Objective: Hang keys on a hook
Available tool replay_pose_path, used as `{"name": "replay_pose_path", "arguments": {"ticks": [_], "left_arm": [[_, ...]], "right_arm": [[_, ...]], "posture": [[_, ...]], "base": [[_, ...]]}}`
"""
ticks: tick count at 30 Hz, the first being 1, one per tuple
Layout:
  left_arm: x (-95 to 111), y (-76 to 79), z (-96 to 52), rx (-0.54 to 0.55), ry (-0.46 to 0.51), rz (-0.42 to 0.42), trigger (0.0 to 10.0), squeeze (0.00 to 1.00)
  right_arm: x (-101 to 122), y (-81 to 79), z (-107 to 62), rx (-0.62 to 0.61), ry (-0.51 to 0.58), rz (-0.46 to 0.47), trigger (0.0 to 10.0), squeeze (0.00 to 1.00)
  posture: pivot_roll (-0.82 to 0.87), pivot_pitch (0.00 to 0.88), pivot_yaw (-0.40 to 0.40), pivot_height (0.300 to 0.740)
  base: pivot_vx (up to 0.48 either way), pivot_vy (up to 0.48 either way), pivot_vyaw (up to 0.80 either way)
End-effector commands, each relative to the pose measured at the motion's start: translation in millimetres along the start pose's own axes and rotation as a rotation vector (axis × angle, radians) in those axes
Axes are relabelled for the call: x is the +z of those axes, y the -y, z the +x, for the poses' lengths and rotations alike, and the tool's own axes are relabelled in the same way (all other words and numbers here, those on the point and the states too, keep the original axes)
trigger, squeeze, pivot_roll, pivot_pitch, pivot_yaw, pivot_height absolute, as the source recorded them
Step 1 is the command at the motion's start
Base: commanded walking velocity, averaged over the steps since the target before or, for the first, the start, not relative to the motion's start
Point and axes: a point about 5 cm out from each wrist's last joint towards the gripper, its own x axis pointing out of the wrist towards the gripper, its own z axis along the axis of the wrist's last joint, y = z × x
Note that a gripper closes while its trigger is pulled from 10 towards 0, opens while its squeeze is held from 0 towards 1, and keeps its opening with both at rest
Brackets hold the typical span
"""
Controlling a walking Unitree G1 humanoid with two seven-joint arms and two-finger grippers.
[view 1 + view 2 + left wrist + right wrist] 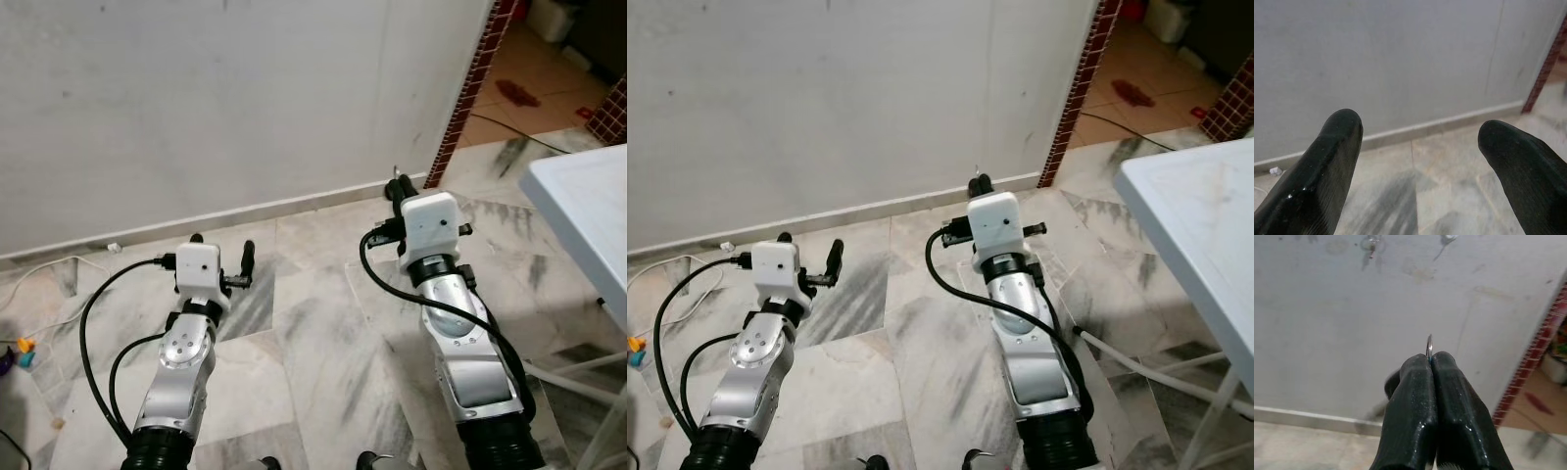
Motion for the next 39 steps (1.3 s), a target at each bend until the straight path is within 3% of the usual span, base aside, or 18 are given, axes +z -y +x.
{"name": "replay_pose_path", "arguments": {"ticks": [1,11,18,39], "left_arm": [[4,5.7,-0.1,-0.02,0.016,-0.004,10.0,0.0],[4,0.5,-2.3,-0.004,0.009,0.004,10.0,0.0],[7,5.6,-0.2,-0.024,0.013,0.004,10.0,0.0],[14,5.0,8.7,-0.056,0.021,0.025,10.0,0.0]], "right_arm": [[-4,4.2,-2.8,-0.005,-0.015,-0.002,10.0,0.0],[-2,-2.1,2.4,0.021,-0.005,0.012,10.0,0.0],[0,-2.4,4.4,0.017,0.004,0.011,10.0,0.0],[1,-11.1,13.3,0.004,0.028,0.04,10.0,0.0]], "posture": [[-0.04,0.217,0.016,0.74],[-0.02,0.226,0.019,0.74],[-0.03,0.23,0.027,0.74],[0.0,0.175,0.068,0.74]], "base": [[0.39,0.0,0.0],[0.359,0.0,0.0],[0.4,0.0,0.0],[0.346,0.0,0.0]]}}
